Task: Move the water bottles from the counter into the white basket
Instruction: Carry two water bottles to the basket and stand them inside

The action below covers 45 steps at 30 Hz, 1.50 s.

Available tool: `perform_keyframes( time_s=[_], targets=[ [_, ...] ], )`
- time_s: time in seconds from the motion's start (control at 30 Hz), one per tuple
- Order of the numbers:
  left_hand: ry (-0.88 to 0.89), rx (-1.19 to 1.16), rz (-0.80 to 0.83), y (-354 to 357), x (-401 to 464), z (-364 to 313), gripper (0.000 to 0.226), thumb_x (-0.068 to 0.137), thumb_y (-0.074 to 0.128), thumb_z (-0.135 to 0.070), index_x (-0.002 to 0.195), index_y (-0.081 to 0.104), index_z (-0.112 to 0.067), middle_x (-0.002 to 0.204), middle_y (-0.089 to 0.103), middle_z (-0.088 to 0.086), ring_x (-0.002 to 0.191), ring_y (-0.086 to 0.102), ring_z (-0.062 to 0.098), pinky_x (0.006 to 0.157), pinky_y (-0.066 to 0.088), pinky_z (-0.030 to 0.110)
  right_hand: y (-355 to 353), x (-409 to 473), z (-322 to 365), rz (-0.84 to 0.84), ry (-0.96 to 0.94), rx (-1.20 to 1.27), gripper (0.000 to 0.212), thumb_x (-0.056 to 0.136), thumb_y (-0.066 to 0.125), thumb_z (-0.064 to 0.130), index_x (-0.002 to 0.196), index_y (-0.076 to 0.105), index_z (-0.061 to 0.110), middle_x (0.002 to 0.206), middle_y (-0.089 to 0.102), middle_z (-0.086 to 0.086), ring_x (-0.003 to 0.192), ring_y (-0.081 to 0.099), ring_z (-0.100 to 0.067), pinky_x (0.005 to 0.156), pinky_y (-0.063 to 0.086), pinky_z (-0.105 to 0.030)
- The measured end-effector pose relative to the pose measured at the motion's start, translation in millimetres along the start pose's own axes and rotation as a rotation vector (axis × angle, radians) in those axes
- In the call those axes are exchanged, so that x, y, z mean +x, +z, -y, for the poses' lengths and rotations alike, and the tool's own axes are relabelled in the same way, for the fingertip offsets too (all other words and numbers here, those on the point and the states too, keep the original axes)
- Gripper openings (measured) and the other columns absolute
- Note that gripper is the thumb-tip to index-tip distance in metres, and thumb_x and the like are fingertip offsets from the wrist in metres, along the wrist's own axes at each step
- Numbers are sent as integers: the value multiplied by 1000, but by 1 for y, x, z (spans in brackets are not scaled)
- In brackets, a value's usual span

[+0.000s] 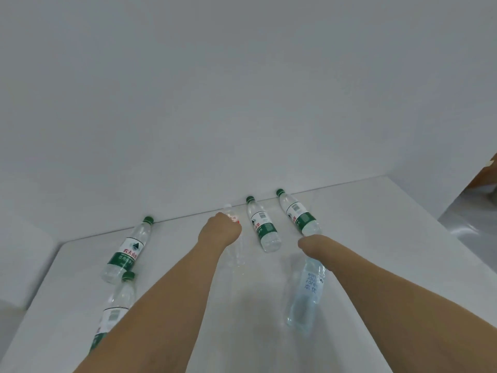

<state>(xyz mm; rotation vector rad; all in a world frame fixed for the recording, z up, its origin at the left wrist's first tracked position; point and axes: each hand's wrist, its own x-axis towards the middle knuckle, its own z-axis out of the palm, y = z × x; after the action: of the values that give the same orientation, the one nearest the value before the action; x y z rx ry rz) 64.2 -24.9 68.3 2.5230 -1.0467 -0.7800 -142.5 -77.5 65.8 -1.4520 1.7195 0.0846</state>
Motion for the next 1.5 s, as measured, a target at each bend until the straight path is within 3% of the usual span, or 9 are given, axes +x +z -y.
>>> perform_keyframes(
  time_s=[0.1,0.13,0.2,0.33,0.5,0.97,1.13,1.33,1.5],
  targets=[
    [-55,-12,-14,43,54,12,47,84,54,-38,121,53,-10,115,59,9,101,61,27,82,49,34,32,52,-16,24,37,-90,47,96,42,30,138,48,9,137,53,-13,124,51,-28,105,42,-36],
    [-75,-20,-25,54,69,17,48,83,54,-39,122,51,-11,115,58,9,101,60,27,83,49,34,42,64,-24,7,74,-97,46,93,45,32,132,54,10,124,58,-11,109,58,-26,92,48,-32],
    [-121,-46,-42,69,92,23,53,79,56,-41,123,50,-11,113,57,8,99,59,26,84,50,34,59,82,-38,-84,128,-30,43,84,51,31,120,56,8,101,56,-7,78,59,-20,61,44,-22],
    [-220,-181,-85,104,120,34,72,70,69,-46,126,43,-9,114,54,7,100,59,28,81,48,34,92,110,-50,-282,100,87,42,83,57,30,114,43,7,111,51,-13,101,57,-33,74,38,-32],
    [-254,-161,-256,132,125,31,78,68,72,-44,128,38,-9,118,48,11,106,57,33,76,44,37,108,121,-44,-391,-57,-66,37,81,58,39,102,43,12,93,44,-6,91,58,-32,71,37,-33],
    [-238,-187,-283,134,140,34,79,69,72,-50,128,37,-11,116,50,9,104,58,30,75,46,36,111,132,-38,-466,-127,-91,34,83,57,39,100,43,13,89,43,-4,76,45,-27,68,36,-32],
    [-210,-359,-215,124,131,46,70,67,72,-49,120,41,-15,106,57,3,93,61,25,82,55,41,103,130,-44,-389,-128,-7,40,81,58,44,103,44,14,94,49,-5,84,51,-28,73,39,-34],
    [-86,-638,-227,110,66,66,53,69,77,-30,110,46,-18,99,63,1,83,64,19,71,53,33,76,97,-63,-274,-109,318,56,78,65,44,123,47,16,105,59,-3,93,57,-28,82,47,-36],
    [48,-793,-272,74,-4,62,62,71,81,-18,118,40,-22,99,62,-3,87,65,19,76,55,36,53,31,-44,-199,-347,498,34,78,72,30,106,55,22,98,61,1,92,59,-21,78,48,-34]
  ],
)
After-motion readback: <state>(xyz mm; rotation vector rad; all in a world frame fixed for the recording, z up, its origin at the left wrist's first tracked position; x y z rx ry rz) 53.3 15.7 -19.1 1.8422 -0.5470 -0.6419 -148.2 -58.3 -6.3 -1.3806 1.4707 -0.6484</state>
